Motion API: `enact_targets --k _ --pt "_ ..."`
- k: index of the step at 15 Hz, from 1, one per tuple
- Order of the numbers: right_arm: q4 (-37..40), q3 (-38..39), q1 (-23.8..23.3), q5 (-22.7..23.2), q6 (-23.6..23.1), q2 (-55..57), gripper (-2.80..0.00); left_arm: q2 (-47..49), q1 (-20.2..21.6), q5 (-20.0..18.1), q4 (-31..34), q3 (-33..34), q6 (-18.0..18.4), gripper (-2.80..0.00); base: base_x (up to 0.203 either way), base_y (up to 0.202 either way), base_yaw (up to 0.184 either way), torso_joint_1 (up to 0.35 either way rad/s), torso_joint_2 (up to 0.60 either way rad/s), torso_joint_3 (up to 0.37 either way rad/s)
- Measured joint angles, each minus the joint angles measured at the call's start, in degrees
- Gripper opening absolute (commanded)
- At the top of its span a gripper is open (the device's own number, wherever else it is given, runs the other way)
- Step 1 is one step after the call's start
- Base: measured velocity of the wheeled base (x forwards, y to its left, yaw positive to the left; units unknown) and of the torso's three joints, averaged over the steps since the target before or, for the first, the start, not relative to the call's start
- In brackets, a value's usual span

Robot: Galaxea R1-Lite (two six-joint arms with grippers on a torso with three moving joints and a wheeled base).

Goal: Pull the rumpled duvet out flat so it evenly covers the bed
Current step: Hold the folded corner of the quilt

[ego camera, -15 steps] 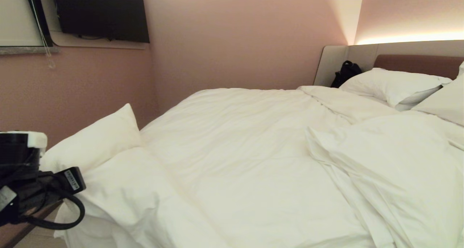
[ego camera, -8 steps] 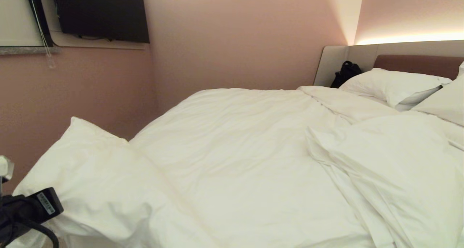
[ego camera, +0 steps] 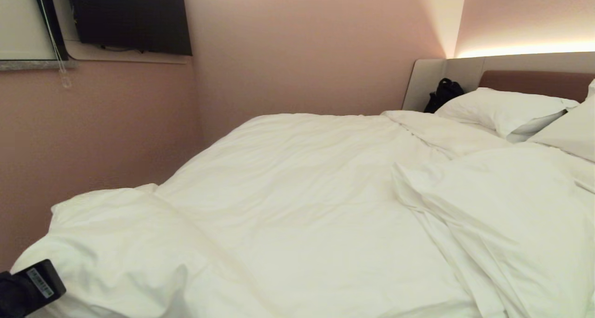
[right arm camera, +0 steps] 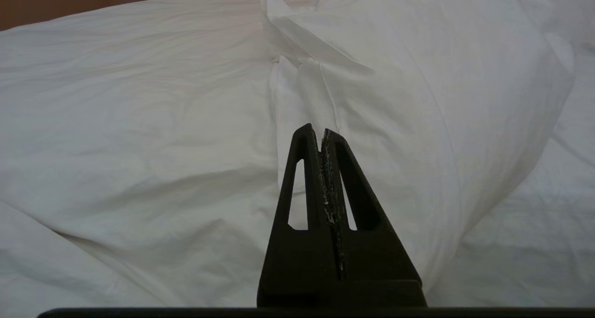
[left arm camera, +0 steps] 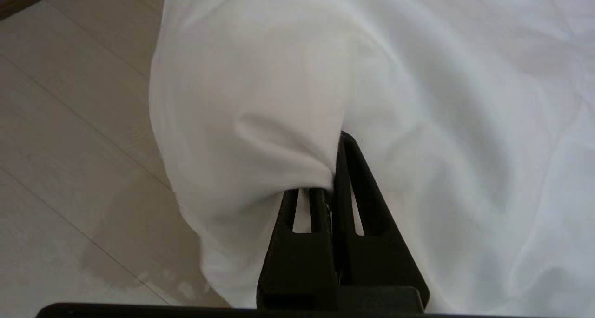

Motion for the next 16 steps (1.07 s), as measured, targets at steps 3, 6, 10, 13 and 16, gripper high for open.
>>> enact_targets --k 3,6,10,13,16 --pt "0.00 0.00 0.00 0.02 0.00 0.00 -2.80 -2.15 -0.07 -0.10 1.22 0.81 0.12 0.00 0.000 0.000 0.000 0.000 0.00 0.000" --pt "0.02 0.00 0.00 0.00 0.00 0.00 -2.80 -4.35 -0.07 -0.07 1.46 1.11 0.18 0.00 0.000 0.000 0.000 0.000 0.00 0.000" --pt "-0.01 0.00 0.00 0.00 -0.02 0.00 -2.80 -9.99 -0.07 0.11 5.82 0.83 1.38 0.00 0.000 0.000 0.000 0.000 0.00 0.000" --pt "-0.01 0.00 0.00 0.00 -0.02 0.00 -2.80 -15.74 -0.07 -0.04 14.70 -1.61 2.37 0.00 0.000 0.000 0.000 0.000 0.00 0.000" --pt "-0.01 0.00 0.00 -0.02 -0.01 0.00 -2.80 -18.71 -0.07 -0.10 16.23 -3.03 2.94 0.00 0.000 0.000 0.000 0.000 0.00 0.000"
